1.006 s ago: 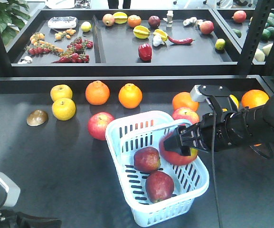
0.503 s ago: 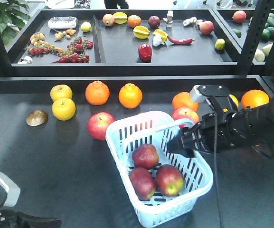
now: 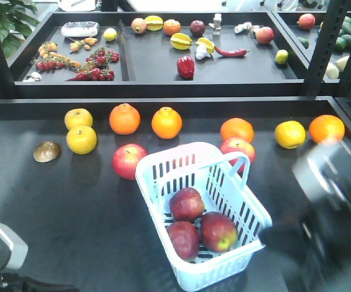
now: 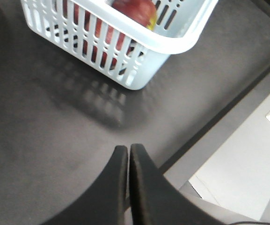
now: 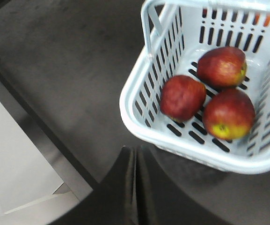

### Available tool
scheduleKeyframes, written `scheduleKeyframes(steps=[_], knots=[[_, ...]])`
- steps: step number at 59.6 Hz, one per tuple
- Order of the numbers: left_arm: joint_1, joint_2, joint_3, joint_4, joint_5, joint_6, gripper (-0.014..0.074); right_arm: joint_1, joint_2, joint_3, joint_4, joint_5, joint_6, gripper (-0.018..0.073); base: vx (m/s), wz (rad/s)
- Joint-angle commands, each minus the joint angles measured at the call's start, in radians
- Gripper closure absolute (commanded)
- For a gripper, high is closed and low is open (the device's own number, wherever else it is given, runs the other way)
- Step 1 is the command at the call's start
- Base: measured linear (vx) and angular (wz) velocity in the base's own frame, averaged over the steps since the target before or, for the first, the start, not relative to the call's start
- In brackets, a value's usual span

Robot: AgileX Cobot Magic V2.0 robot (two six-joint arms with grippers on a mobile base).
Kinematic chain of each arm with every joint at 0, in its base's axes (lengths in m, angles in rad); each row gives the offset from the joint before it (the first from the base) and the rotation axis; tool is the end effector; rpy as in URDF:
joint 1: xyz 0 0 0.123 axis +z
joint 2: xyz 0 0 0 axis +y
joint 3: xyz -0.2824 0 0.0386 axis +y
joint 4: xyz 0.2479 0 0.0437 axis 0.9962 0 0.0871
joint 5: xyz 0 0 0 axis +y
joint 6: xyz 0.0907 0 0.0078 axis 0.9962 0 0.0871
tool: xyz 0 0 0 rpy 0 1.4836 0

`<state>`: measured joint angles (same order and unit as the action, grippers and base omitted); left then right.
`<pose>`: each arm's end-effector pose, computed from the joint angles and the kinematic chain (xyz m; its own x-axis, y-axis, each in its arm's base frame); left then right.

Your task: Pick three apples into basket with both arms

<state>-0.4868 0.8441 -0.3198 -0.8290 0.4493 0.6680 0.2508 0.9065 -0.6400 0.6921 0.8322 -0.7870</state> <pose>0.1106 -0.0916 0.2145 -0.6708 0.2386 -0.7022 0.5805 0.7583 -0.2967 0.1423 0.0809 0.2840 -0.5788 -0.3981 -0.7117 -0.6952 0.6971 0.1755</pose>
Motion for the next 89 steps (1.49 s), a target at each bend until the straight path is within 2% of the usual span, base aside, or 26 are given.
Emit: scheduleKeyframes(steps=[1,11,27,71,76,82,89], knots=[[-0.005,-0.011,-0.025,-0.053,-0.005,-0.006,0.0602,-0.005,-0.131,0.100,0.023,-0.112,-0.005,0.0565,0.00,0.00],[-0.005,-0.011,-0.025,-0.082,0.000,-0.006,0.0602,-0.005,-0.314,0.216,0.023,-0.153,0.002,0.0565,0.00,0.00],[-0.005,-0.011,-0.025,-0.084,0.013,-0.006,0.0602,-0.005,-0.436,0.217,0.027,-0.129,0.001,0.0565,0.00,0.00],[-0.005,-0.011,-0.025,-0.083,0.015,-0.006,0.0602,-0.005,-0.441,0.217,0.027,-0.129,0.001,0.0565,0.00,0.00],[-0.005,-0.011,-0.025,-0.093,-0.018,-0.006,0.0602,-0.005,-0.441,0.217,0.027,-0.129,0.001,0.0565,0.00,0.00],[-0.005,-0.011,-0.025,-0.157,-0.047,-0.007,0.0602,-0.005,-0.441,0.217,0.027,-0.129,0.001,0.0565,0.00,0.00],[-0.005,-0.011,-0.025,-0.140,-0.080,-0.009,0.0602,-0.005,-0.441,0.217,0.027,-0.129,0.001,0.0565,0.00,0.00]])
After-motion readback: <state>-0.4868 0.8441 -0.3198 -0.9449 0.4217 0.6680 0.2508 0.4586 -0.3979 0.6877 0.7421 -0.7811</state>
